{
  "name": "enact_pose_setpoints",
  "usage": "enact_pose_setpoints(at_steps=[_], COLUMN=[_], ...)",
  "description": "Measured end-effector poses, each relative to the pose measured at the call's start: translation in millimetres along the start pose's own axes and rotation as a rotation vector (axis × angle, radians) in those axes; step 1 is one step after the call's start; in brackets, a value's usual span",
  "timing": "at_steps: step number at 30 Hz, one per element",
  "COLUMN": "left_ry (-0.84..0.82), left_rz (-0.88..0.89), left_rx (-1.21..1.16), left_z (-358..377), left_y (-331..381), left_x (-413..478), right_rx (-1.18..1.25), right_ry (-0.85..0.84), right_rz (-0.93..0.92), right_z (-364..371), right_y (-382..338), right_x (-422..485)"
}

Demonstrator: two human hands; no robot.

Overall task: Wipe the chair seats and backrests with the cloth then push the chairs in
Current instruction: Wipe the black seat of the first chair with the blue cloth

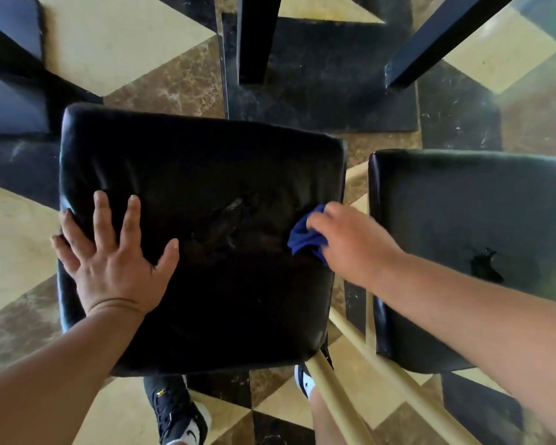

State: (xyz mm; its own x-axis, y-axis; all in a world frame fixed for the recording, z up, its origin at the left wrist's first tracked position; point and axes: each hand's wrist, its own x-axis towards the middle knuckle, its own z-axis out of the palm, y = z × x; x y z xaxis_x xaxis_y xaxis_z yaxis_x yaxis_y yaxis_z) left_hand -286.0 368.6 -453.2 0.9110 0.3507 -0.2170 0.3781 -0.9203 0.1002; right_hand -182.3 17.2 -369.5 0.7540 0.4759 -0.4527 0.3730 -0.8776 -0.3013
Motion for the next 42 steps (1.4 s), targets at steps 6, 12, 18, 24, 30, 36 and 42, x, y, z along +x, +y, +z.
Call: enact_pose_setpoints(at_steps=[6,12,18,24,30,36,42], left_ry=[0.013,0.019,0.025,0.009,0.002,0.012,-0.003], left_rz=[0.000,0.007,0.013,0.018,0.023,0.029,0.026], left_rx=[-0.001,-0.011,-0.001,0.002,0.013,0.008,-0.015], left_z=[2,1,1,1,-1,1,-2], left_y=[0,0,0,-1,-2,-3,-2], left_x=[-1,-2,-2,-3,-4,-3,-4], right_rx=[-0.002,-0.143,-0.115,0.012,-0.056,-0.070,-0.024], right_ry=[-0.330,-0.260,0.280,-0.074,-0.085,0.203,-0.131], right_rz=[-0.285,-0.393,0.130,-0.262,-0.366,-0.030,-0.434], right_z=[44,14,-43,34,21,-16,48], right_y=[-40,-33,-22,-94,-90,-90,-142], right_x=[-81,-24,113,2,32,129,1])
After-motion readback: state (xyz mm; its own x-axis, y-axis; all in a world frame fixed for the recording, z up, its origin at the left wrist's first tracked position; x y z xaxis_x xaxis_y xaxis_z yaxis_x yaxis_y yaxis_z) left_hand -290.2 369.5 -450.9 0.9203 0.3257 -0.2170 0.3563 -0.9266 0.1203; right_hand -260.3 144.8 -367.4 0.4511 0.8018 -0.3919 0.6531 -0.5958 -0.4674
